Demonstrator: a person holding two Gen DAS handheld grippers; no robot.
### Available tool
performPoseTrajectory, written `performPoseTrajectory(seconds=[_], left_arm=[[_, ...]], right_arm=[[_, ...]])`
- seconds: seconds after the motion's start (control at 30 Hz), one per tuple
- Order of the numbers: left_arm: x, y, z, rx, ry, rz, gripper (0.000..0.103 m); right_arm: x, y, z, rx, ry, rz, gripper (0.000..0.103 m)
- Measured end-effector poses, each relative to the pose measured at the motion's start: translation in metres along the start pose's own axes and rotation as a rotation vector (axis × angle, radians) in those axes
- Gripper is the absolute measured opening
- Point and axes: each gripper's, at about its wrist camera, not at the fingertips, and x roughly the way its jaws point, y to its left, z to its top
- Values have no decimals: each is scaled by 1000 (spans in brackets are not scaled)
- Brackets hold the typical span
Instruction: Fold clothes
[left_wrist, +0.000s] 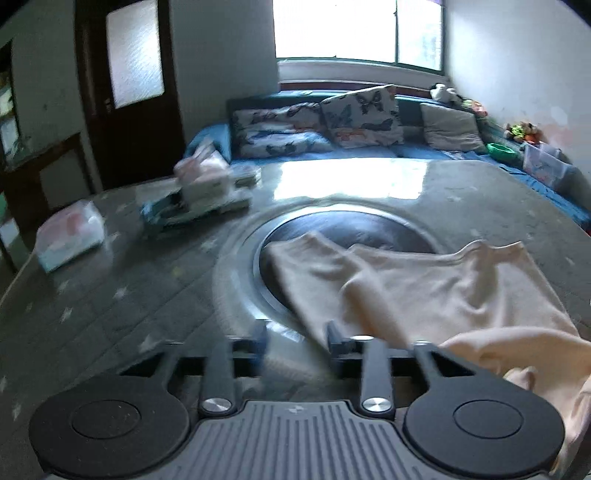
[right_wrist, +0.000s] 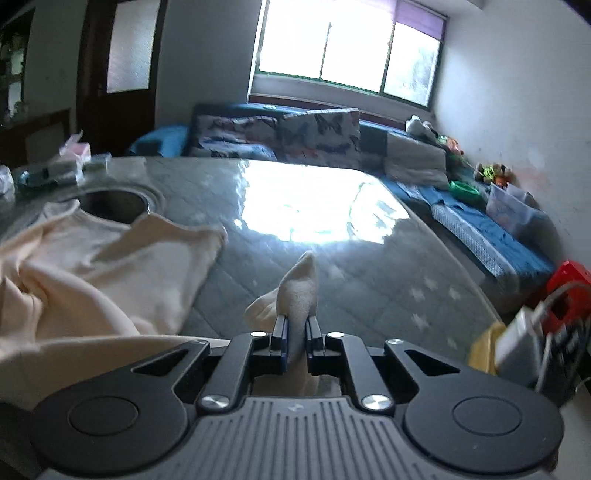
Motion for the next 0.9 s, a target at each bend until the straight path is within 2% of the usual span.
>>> performPoseTrajectory(seconds=[0.17,0.23,0.27,0.4,0.43,0.5,0.57,0.6,0.9], left_arm=[[23,-31,18,67,0,-18,56],[36,-40,23,87,14,-8,56],[44,-43,25,97,25,0,56],[73,-50,30,120,77,30,55],[78,-49,29,118,91,36,52],[84,-44,26,109,115,29,20],[82,-35,22,81,127,8,12],[76,-30,20,67,119,12,8],[16,23,-7,-67,50,69,5]], right_arm=[[-1,-2,2,17,-22,-5,16],[0,2,5,12,-26,14,30],[1,5,6,7,-29,26,34],[10,18,9,-7,-20,78,39],[12,21,9,-8,-16,90,40],[16,27,10,-13,-10,112,42],[18,31,11,-21,-6,126,46],[19,32,10,-25,-3,129,51],[23,32,1,-35,36,117,56]])
